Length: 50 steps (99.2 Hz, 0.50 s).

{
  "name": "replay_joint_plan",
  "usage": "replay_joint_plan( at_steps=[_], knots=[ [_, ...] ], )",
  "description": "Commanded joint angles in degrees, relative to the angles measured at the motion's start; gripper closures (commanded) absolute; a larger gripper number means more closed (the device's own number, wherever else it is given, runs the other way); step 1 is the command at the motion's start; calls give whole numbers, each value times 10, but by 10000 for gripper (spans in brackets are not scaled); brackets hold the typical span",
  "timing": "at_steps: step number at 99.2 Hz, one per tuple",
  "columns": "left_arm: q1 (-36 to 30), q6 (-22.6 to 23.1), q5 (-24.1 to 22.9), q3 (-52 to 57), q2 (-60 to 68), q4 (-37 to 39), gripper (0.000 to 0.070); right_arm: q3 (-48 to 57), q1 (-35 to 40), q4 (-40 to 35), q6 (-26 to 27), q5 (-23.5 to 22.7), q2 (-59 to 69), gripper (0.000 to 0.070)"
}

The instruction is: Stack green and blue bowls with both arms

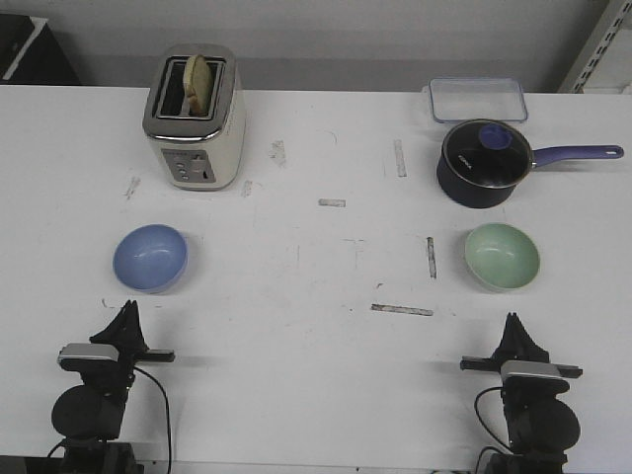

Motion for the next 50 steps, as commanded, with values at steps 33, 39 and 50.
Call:
replay_joint_plan(
  at_steps=[33,39,50],
  knots=[
    [-1,-1,-1,-12,-1,7,698,0,0,61,23,1,0,689],
    [-1,-1,-1,-12,-1,7,698,6,0,93,23,1,0,689],
    [-1,-1,-1,-12,-1,7,698,58,0,86,20,21,4,694]
  ],
)
